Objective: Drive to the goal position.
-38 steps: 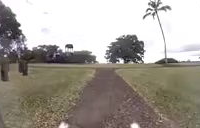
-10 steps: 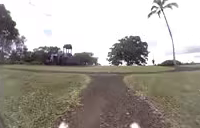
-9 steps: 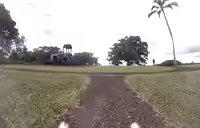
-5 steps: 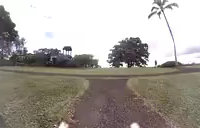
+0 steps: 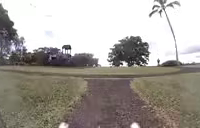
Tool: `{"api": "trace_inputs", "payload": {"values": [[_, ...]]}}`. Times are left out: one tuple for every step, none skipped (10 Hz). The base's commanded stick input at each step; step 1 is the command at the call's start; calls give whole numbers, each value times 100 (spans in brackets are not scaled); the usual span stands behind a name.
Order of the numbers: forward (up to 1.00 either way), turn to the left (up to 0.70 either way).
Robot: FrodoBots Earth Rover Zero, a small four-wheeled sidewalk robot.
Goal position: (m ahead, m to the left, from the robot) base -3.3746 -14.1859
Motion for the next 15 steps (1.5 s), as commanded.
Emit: {"api": "trace_inputs", "payload": {"values": [[0,0],[0,0],[0,0],[0,0],[0,0],[0,0],[0,0],[0,0],[0,0],[0,-39],[0,-45],[0,-45],[0,-45],[0,-45],[0,-45]]}}
